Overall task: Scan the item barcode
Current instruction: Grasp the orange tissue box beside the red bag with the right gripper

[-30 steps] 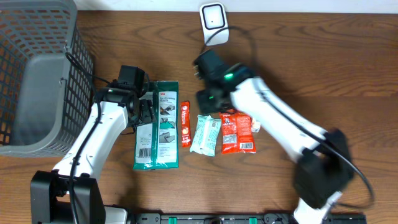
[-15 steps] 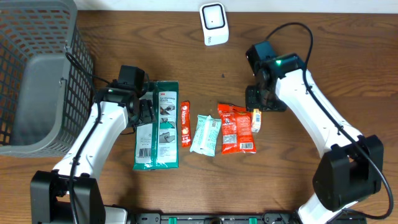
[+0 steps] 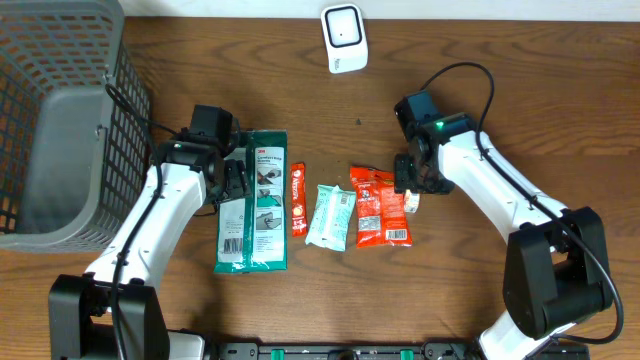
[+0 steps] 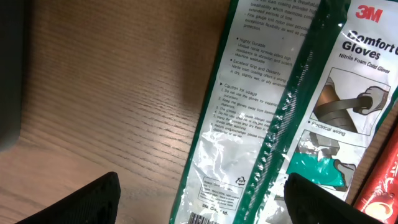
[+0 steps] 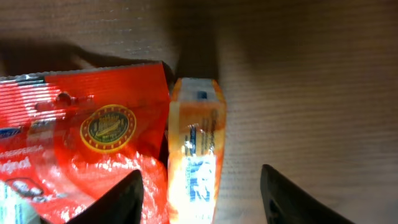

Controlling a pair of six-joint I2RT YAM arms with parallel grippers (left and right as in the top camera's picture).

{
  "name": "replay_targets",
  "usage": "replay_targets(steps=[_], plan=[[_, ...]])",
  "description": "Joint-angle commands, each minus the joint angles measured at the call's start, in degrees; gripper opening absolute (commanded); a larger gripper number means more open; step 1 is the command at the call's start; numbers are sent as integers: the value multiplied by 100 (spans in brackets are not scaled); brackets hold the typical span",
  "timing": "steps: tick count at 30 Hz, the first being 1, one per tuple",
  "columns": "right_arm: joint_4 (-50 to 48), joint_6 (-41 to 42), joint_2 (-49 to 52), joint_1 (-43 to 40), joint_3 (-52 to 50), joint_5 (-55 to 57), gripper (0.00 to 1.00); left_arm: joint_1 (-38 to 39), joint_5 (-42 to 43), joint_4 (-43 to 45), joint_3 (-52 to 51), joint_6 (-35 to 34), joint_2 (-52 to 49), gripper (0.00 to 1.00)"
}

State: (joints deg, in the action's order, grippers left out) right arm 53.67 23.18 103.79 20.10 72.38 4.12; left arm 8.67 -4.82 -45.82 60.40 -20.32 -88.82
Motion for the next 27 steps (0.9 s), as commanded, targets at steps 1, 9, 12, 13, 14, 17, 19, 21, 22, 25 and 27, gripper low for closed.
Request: replay_targets(steps=[1,9,12,13,14,17,19,21,22,25,27], plan=[[-190,57,44,-13,-221,15,51,-35,-33,0,92,28,42,85],[-269,-9,37,-55,-317,227,19,-35,-33,0,92,28,42,85],[-267,-13,37,-105,-317,393,19,-35,-33,0,92,28,42,85],[-267,-11,37,-127,-317,474,19,-35,-33,0,90,28,42,85],[-267,-11,37,-140,-317,540,19,-35,-33,0,92,28,42,85],[-234,-13,35,-221,-308,798,19,-35,-33,0,92,28,42,85],[-136,-20,35,-286,-280,977,19,-35,-33,0,92,28,42,85],[-59,-74,35,-345,-243,1093,20,-35,-33,0,92,28,42,85],[-48,-101,35,-380,-234,1128,20,-35,-33,0,92,28,42,85],[-52,-96,35,-492,-234,1314,21,-35,-33,0,92,28,42,85],[-101,-90,35,-557,-234,1447,21,-35,-33,0,90,28,42,85]])
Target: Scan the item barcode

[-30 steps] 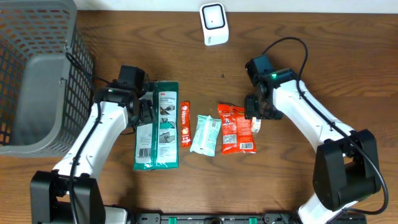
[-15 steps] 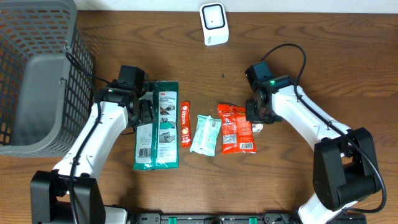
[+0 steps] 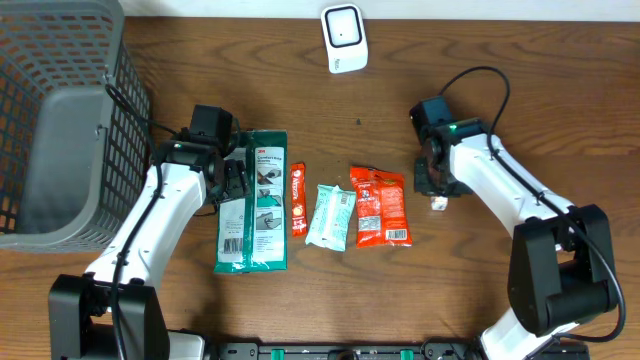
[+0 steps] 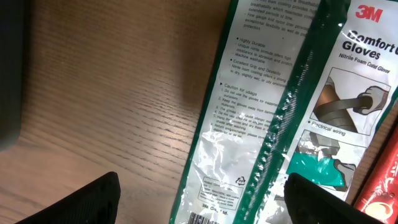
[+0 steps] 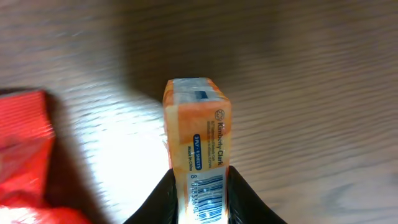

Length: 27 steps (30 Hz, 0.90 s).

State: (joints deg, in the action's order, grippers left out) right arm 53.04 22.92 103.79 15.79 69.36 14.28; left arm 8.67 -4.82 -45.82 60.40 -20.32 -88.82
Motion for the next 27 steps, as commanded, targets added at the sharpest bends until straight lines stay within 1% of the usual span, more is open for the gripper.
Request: replay_targets(steps=[1,4,6,10,17,22,24,27], plan=[[-79,-63,35,-142,68,433,21,-35,-33,0,90,28,42,85],[-262,-26,35,-151,68,431,21,-35,-33,0,92,26,42,85],[-378,269,37,-151,68,404,21,-35,-33,0,92,28,42,85],[-629,387,37,-144,66,-133,25,-35,-33,0,90,28,42,85],[-787,387,37,-144,63,-688,31,-35,-33,0,90,28,42,85],[-785,382,37,-146,63,-752,36,-35,-33,0,90,28,42,85],[-765,260,26,-164,70,-868,37,-35,-33,0,92,28,42,85],[-750,-42,-98,-269,94,-1381,40,-35,-33,0,92,28,42,85]])
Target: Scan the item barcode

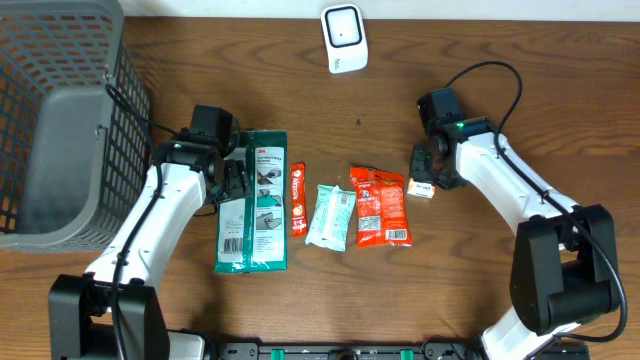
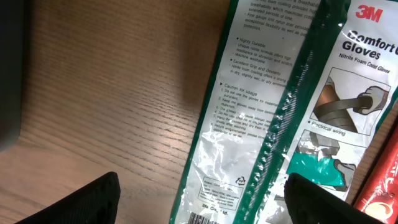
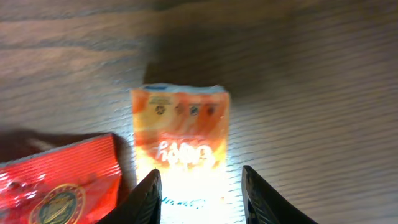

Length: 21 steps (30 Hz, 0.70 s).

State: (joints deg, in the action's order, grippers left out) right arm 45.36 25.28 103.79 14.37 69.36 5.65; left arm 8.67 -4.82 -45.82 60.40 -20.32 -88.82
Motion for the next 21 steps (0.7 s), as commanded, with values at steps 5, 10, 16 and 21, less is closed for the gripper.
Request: replay_targets(steps=[5,10,16,21], plan=[[50,-328,-505,-588,122,-1198,46,-35,-33,0,90,28,42,85],[151,-374,-614,-1241,90,-1880,45,-35,-33,0,92,28,42,85],[-221,-479,-402,-1405,-273,-2135,38,-35,-33,0,92,28,42,85],[-890,-520,-369,-1408,-693,-2691,33,-35,-33,0,92,28,42,85]])
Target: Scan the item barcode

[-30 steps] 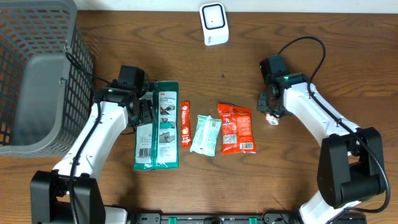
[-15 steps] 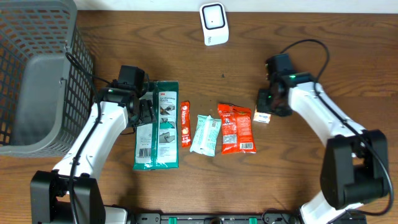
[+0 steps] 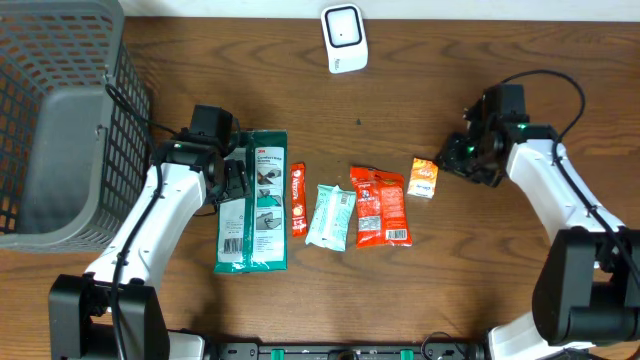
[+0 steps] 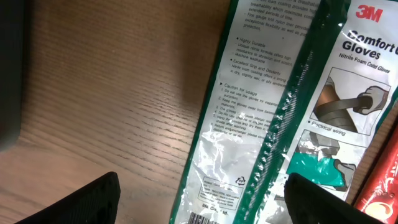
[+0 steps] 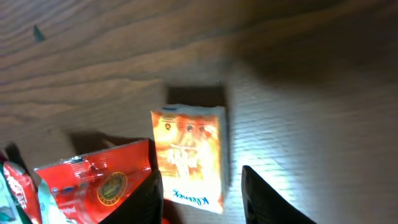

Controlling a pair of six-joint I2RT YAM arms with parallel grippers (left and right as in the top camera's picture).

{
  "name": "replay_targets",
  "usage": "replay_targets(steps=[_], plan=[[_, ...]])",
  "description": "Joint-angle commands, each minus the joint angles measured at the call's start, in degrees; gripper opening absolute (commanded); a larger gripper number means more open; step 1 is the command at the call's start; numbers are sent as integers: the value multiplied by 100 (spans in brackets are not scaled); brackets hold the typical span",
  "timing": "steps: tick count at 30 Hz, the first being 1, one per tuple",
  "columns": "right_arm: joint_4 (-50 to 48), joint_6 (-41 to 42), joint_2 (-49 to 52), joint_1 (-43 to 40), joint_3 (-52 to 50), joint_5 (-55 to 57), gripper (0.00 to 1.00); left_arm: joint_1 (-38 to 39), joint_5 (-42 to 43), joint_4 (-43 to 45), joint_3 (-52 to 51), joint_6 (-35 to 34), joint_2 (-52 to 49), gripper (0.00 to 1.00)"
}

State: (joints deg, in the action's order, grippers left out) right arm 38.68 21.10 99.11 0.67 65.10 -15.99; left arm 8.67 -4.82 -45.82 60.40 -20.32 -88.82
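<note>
A small orange tissue pack lies flat, face up, just right of the red snack bag. My right gripper stands open to the right of the pack and off it. In the right wrist view the orange pack shows below and ahead of the open gripper, untouched. The white scanner stands at the back middle. My left gripper hangs open over the left half of the green glove package, holding nothing.
A grey wire basket fills the back left corner. Between the glove package and the snack bag lie a red stick packet and a pale green wipes pack. Cables trail behind both arms.
My right gripper has drawn back to the right and higher, away from the orange pack, which stays flat beside the red bag. The left arm has not moved.
My right gripper first stood open around the orange pack, on edge against the red bag. Then it was shut on the pack, a little to the right. Later the pack lay flat, face up, under the open gripper. Now the gripper is off to the right.
</note>
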Motion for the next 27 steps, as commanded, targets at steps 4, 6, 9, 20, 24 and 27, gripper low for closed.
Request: replay_targets(steps=[4,6,9,20,24,27], plan=[[-540,-101,98,-37,-544,-531,31,-35,-33,0,90,28,42,85],[-645,-103,98,-35,-643,-529,30,-35,-33,0,92,28,42,85],[-750,-103,98,-35,-754,-527,29,-35,-33,0,92,28,42,85],[-1338,-155,98,-37,-1099,-509,25,-35,-33,0,92,28,42,85],[-1469,-321,98,-37,-1200,-511,26,-35,-33,0,90,28,42,85],[-1591,-321,98,-37,-1327,-511,25,-35,-33,0,90,28,42,85]])
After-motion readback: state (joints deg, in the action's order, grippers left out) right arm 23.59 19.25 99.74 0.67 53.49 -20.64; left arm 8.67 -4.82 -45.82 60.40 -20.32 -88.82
